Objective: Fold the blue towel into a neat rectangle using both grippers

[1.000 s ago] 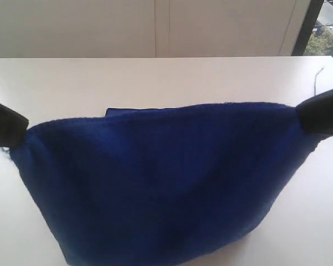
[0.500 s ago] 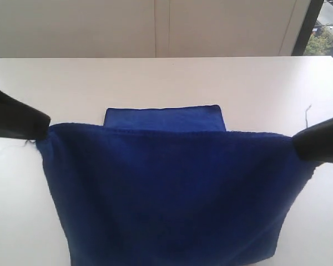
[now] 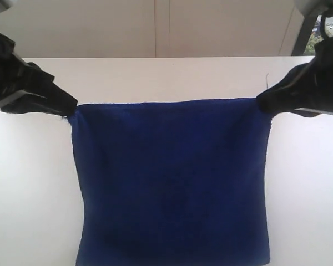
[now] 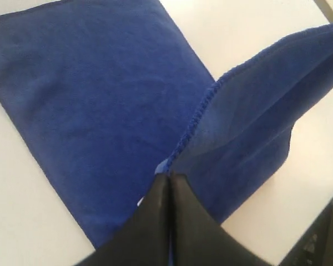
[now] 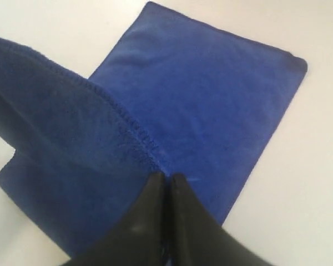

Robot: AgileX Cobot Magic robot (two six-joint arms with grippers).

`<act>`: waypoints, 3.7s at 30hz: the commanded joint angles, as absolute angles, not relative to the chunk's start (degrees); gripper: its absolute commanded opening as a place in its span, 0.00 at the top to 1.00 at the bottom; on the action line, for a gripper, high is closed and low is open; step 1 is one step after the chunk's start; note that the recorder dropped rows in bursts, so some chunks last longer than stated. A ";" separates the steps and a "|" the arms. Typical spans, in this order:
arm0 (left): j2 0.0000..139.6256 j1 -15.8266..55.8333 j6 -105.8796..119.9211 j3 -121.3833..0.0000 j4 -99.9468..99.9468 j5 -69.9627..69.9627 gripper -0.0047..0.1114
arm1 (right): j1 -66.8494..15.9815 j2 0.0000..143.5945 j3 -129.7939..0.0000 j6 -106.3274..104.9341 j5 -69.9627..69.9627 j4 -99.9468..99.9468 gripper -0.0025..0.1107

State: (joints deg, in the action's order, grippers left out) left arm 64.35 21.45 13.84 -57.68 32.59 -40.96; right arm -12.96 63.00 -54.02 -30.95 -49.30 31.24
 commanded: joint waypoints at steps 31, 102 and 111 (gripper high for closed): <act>79.39 21.31 9.87 -68.71 23.04 -30.96 0.96 | -12.59 77.86 -60.06 -32.80 -30.02 31.12 0.98; 91.56 21.20 1.19 -79.80 3.78 -24.11 0.96 | -13.49 93.77 -65.48 -34.30 -12.57 31.40 0.98; 93.06 21.20 0.98 -80.06 3.89 -26.65 0.96 | -13.75 95.31 -65.62 -34.30 -12.92 31.40 0.98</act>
State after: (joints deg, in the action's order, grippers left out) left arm 92.19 21.45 1.56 -79.77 3.45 -24.85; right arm -13.73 94.84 -65.42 -33.77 -13.06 31.35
